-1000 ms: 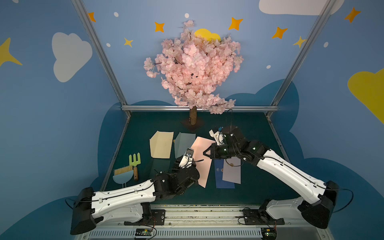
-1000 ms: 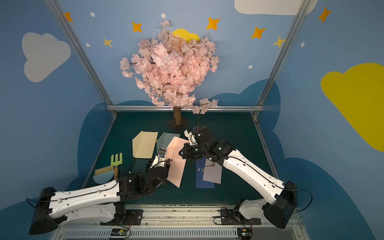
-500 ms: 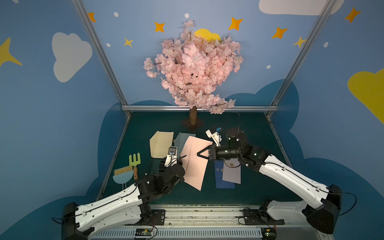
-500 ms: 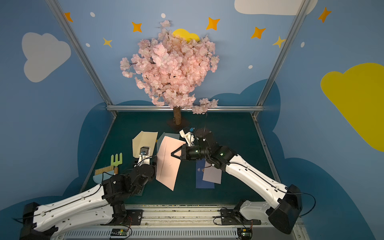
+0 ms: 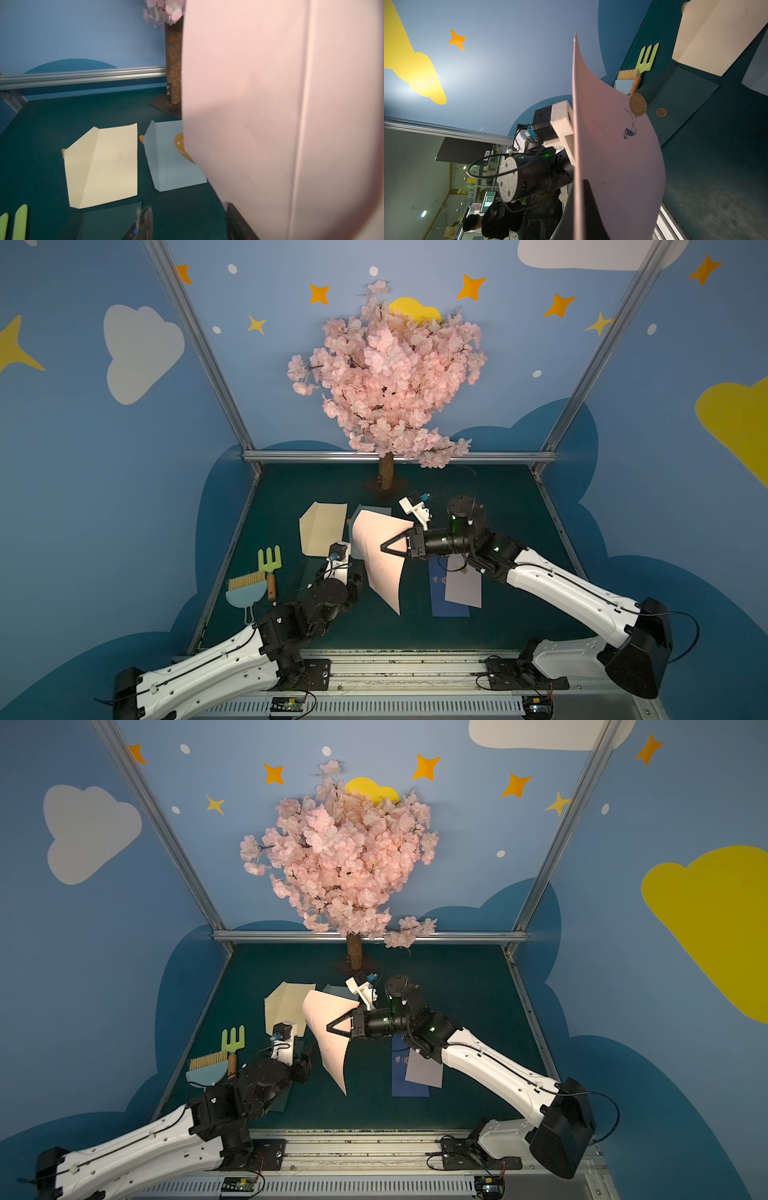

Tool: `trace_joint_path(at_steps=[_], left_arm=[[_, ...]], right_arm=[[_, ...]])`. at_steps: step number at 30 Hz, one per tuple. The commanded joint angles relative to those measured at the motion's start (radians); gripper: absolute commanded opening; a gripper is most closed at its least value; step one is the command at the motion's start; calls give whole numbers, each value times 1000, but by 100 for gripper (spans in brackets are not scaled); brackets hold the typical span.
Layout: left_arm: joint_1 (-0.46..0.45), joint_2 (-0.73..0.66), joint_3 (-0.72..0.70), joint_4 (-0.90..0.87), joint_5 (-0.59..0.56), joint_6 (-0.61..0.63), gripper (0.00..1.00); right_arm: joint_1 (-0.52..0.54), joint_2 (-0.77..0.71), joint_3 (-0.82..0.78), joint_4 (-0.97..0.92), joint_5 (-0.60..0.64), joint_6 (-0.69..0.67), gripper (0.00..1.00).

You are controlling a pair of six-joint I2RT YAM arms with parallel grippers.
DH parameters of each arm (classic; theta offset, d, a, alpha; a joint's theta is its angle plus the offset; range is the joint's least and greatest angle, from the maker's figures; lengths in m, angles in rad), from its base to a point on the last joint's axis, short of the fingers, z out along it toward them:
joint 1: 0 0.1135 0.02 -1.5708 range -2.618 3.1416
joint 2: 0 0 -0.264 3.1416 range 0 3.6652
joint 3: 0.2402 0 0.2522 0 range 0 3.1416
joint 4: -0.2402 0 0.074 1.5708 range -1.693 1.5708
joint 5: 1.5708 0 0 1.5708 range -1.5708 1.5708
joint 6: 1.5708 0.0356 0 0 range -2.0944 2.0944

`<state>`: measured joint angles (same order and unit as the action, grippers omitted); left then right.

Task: Open the envelope
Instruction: Open the envelope flap on the envelope.

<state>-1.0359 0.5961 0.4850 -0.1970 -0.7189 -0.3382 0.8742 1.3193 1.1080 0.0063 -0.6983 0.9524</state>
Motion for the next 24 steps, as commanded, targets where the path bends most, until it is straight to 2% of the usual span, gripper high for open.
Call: trace_joint_path(at_steps=[1, 5, 9, 15, 24], left_arm=[[2, -84, -27, 94, 94, 59, 57], [1, -229, -68, 100, 116, 74, 57], [2, -326, -36, -27, 42, 77, 57], [1, -403, 64, -210, -49, 85, 57], [2, -411, 94, -258, -76, 76, 57]], right_arm=[[5, 12, -8, 51, -29, 8, 0], [-1, 28, -19, 55, -38, 4, 0], [-20, 46, -50, 62, -46, -1, 0], [-57, 95, -85, 32, -62, -47, 0], [-72, 310, -119, 137, -128, -38, 0]])
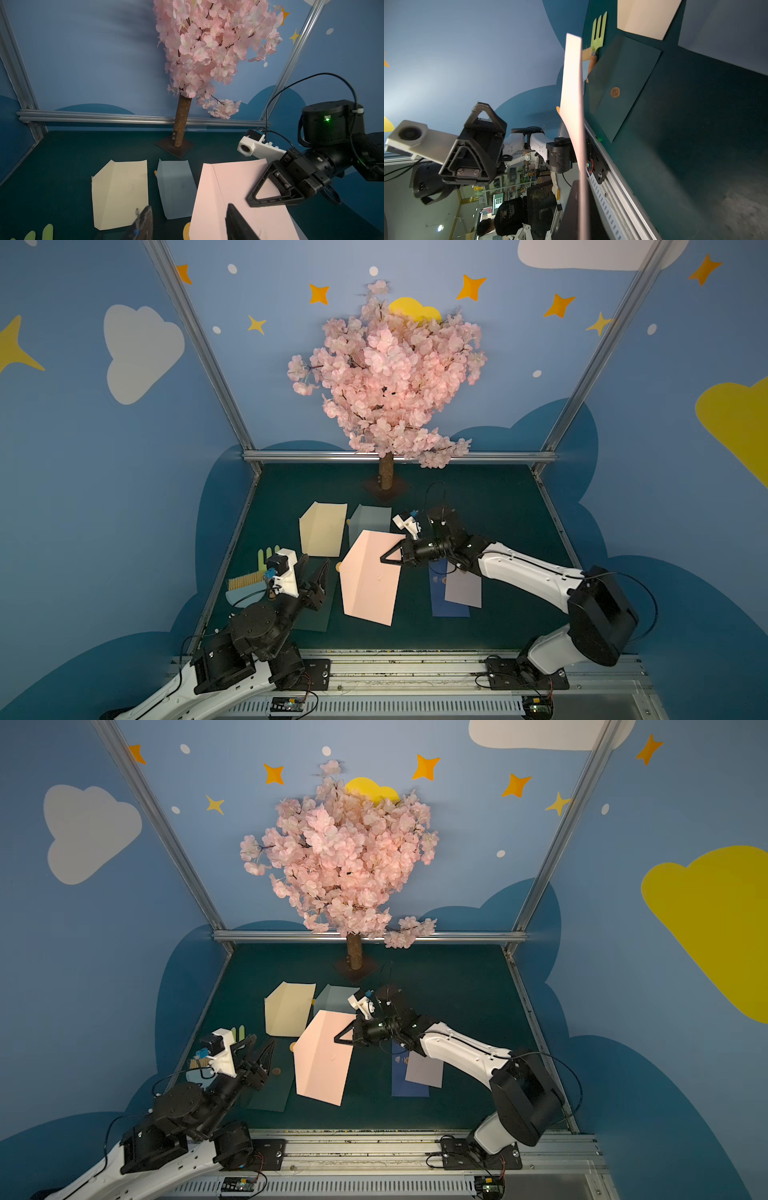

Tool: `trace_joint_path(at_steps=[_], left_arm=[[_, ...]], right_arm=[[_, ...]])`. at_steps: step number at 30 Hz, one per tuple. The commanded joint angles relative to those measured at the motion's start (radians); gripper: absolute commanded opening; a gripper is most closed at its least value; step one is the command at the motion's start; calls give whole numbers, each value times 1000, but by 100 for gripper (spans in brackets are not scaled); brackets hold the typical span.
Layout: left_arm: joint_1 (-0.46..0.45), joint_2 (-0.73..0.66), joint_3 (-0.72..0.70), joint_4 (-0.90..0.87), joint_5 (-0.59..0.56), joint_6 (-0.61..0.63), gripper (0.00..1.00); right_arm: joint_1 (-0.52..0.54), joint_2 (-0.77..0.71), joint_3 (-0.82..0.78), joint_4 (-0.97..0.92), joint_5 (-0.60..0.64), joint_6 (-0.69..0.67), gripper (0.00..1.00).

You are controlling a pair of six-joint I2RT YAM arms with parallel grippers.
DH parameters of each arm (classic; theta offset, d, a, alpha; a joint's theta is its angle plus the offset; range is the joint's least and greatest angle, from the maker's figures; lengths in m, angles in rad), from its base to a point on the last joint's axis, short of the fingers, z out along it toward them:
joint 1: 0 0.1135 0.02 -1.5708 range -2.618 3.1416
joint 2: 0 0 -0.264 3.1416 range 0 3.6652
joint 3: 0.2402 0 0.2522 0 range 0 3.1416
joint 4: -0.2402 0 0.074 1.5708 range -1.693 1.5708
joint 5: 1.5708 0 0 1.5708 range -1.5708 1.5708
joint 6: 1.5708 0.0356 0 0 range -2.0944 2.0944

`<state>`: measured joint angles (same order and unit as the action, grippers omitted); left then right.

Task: Open the envelope
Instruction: Open the envelope flap on the envelope, then place the envelope at the center of the board.

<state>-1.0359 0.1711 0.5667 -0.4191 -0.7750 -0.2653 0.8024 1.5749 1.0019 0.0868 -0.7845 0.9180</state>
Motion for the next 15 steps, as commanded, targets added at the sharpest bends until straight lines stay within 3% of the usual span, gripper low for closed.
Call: trace_joint_path(at_steps=[1, 15], left_arm=[[2, 21, 13, -35, -20, 3, 57], [2, 53, 20, -51, -29, -7, 57]], right_arm=[[0, 83, -10, 58, -47, -5, 0], [2, 455, 37, 282, -120, 73, 0]])
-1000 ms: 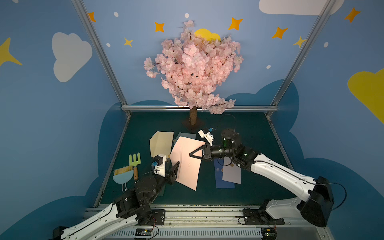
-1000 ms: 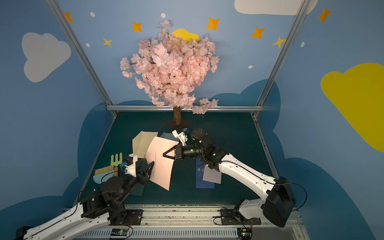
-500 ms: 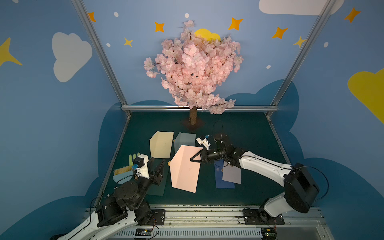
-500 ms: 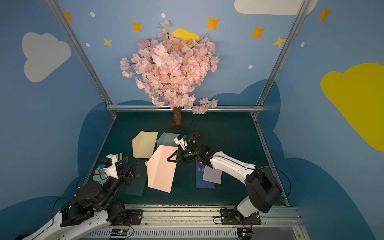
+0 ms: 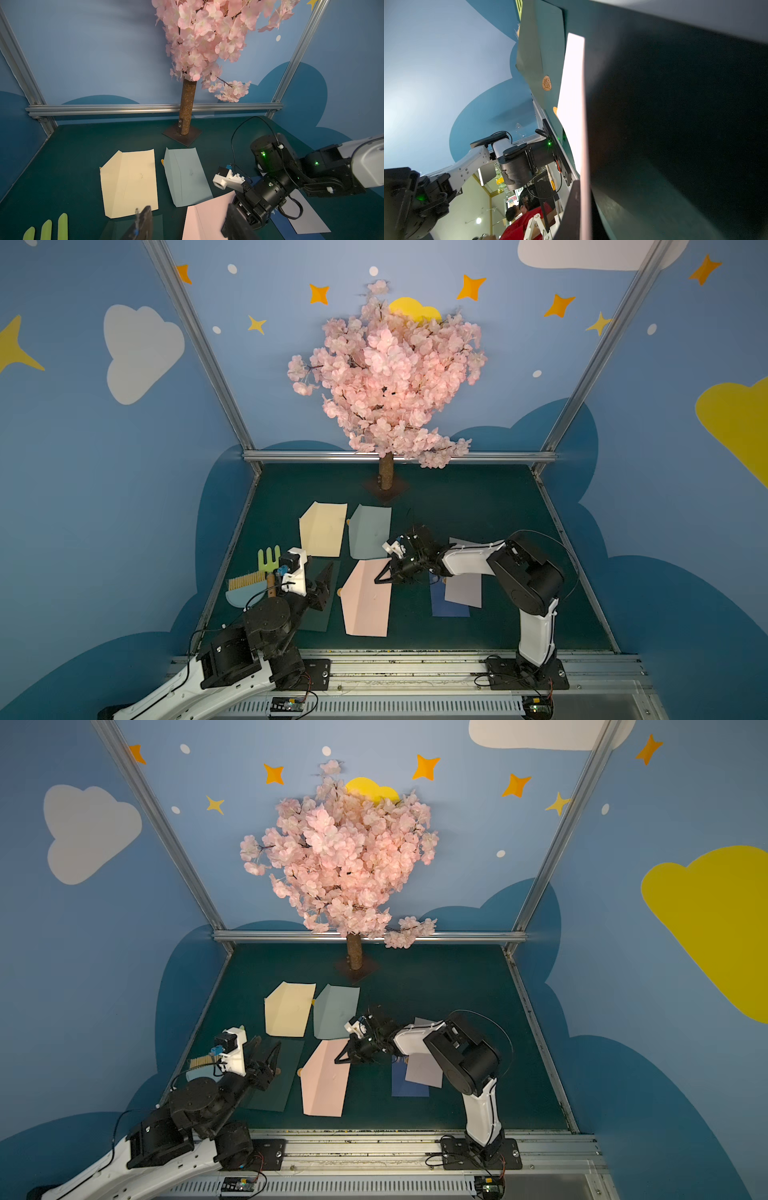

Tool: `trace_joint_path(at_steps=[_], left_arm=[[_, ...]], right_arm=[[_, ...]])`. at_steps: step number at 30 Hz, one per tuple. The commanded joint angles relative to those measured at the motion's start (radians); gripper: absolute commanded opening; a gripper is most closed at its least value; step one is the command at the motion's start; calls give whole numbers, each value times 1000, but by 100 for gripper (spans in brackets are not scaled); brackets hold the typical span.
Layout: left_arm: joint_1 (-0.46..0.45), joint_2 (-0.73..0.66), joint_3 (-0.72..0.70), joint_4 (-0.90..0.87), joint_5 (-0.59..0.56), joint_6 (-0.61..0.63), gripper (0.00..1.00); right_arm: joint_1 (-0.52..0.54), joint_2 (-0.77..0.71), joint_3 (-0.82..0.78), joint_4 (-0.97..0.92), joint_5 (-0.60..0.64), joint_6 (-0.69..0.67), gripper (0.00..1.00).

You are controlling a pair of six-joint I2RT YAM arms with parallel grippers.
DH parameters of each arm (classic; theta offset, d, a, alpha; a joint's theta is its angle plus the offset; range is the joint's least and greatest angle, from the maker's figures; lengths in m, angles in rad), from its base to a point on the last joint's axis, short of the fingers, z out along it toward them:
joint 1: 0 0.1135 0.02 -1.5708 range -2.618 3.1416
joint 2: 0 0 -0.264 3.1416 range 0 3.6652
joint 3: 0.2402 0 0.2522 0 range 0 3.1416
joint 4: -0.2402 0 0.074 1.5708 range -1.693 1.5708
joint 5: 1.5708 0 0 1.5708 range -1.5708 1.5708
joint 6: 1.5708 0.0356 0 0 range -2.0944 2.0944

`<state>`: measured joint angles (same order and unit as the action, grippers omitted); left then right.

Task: Open the envelope
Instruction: Place the envelope at the center of the board.

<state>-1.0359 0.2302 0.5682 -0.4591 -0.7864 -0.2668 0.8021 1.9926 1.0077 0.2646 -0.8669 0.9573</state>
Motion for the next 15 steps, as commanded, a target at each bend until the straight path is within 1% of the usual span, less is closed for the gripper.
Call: trace_joint_path(at_steps=[1, 8, 9, 10, 11, 15], left_arm=[[2, -6, 19, -11, -17, -7, 58], [2, -9, 19, -24, -24, -12, 58], [2, -9, 16, -21, -23, -12, 58], [2, -8, 14, -20, -22, -13, 58], [2, -8, 13, -20, -20, -14, 58], [2, -9, 13, -30, -19, -21, 58]], right_arm=[[3, 55, 37, 115, -40, 42, 0], [5, 120, 56, 153, -56, 58, 0], [5, 125, 60, 150, -58, 56, 2], [3, 130, 64, 143, -58, 55, 7], [5, 135, 66, 142, -60, 53, 10], [1, 130, 60, 139, -52, 50, 12]])
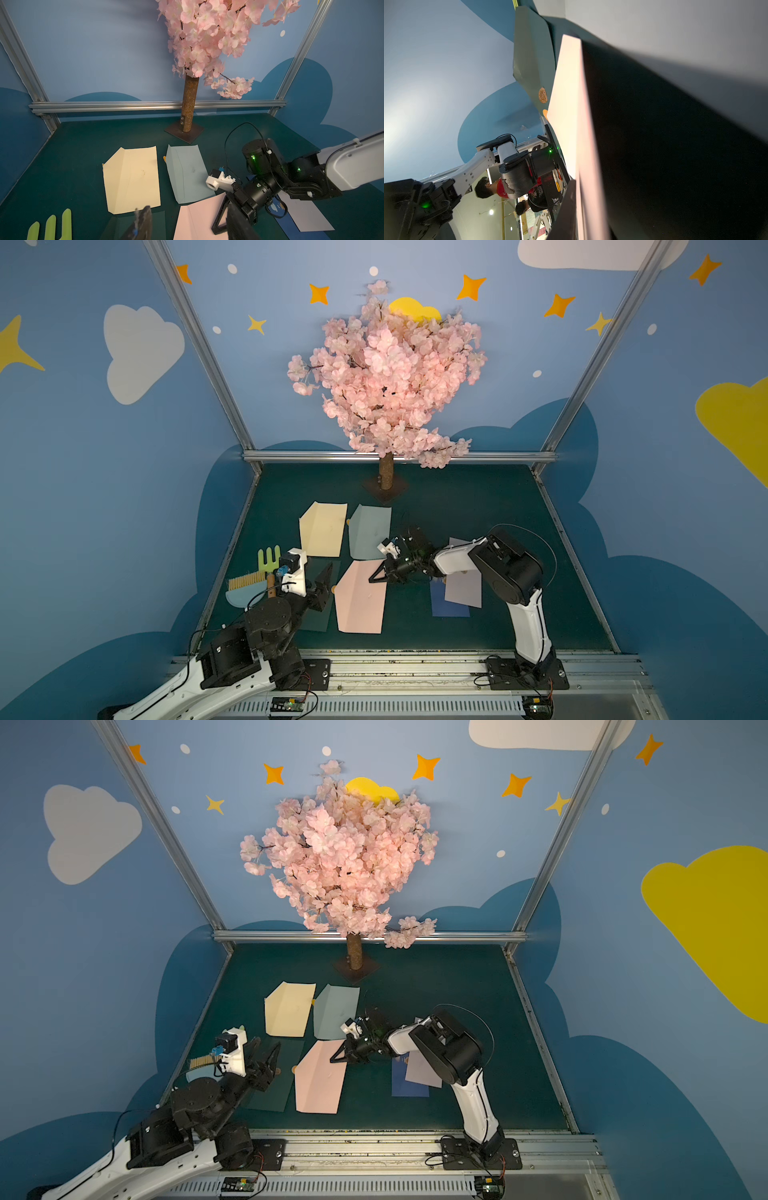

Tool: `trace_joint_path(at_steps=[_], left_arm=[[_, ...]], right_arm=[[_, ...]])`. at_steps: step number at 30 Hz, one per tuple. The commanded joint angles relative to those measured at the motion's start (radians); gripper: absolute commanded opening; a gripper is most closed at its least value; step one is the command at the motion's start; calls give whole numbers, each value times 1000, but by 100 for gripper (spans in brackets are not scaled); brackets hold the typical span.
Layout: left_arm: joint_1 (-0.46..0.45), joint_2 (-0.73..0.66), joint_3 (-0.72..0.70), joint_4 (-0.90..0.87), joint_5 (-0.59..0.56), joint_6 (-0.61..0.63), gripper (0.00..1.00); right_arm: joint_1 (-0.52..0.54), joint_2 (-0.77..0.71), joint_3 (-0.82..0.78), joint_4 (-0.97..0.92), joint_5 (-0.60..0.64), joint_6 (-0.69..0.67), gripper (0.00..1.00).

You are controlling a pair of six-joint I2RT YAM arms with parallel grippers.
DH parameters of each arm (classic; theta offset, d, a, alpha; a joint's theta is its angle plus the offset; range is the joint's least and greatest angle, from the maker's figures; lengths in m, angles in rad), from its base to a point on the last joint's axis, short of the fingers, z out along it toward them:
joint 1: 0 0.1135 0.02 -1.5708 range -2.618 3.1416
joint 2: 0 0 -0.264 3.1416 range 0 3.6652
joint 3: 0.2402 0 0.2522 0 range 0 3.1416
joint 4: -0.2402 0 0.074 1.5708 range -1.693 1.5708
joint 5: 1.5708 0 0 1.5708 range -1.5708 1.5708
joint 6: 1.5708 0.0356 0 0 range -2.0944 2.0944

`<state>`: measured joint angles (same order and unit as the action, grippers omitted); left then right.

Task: Open the envelope
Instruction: Place the envelope at the center of the board.

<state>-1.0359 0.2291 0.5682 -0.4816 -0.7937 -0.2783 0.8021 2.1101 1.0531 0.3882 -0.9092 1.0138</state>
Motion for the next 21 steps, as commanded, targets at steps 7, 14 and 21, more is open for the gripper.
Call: trace_joint_path(at_steps=[7, 14, 21], left_arm=[[2, -24, -4, 11, 7, -4, 58], [2, -24, -5, 17, 10, 0, 58], [2, -22, -7, 21, 13, 1, 58]], right_arm=[[-1, -21, 15, -85, 17, -71, 20], [-9, -78, 10, -209, 60, -136, 35], [-24, -124, 0, -290, 78, -176, 43]])
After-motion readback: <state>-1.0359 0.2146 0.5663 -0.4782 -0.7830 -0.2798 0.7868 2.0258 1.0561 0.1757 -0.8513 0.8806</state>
